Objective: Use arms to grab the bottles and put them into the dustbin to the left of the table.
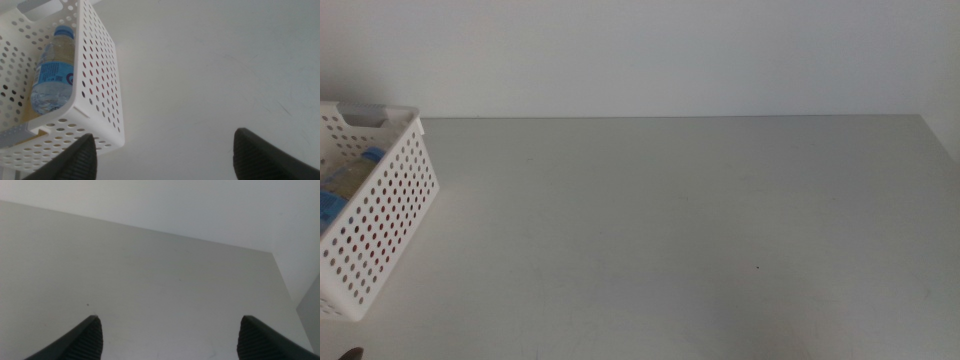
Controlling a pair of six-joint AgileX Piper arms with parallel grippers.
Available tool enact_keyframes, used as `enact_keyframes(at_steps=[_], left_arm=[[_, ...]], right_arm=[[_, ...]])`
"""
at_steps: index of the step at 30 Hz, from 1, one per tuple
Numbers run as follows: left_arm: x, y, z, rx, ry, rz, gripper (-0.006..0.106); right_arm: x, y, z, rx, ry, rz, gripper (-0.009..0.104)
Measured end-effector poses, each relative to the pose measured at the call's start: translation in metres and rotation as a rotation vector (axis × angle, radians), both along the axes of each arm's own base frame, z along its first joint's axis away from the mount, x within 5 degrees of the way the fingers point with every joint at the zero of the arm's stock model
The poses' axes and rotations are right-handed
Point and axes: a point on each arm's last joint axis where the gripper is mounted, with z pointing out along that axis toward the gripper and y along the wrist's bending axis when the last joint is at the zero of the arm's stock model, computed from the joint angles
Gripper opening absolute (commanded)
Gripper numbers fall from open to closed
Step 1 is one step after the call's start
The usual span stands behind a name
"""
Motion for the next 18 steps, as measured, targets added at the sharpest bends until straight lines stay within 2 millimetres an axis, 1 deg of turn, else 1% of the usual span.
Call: enact_keyframes(at_steps=[3,9,13,18], left_arm=[[-0.005,0.001,-0.016,-0.003,-0.08,0.006,0.093],[-0.006,0.002,-0.041,-0.023,-0.228,0.022,0.093],[-0.006,0.002,-0.06,-0.036,-0.254,0.027,0.093],[-0.003,0.001,-0.087,-0.043,-0.189,0.029,0.093]], right_arm=[[-0.002,-0.002,-0.019,-0.016,0.018,-0.021,0.075],[-0.001,-0.003,-0.041,-0.023,0.06,-0.047,0.075],[-0.001,-0.003,-0.048,-0.028,0.08,-0.051,0.075],[-0.001,-0.004,-0.048,-0.038,0.075,-0.053,0.075]])
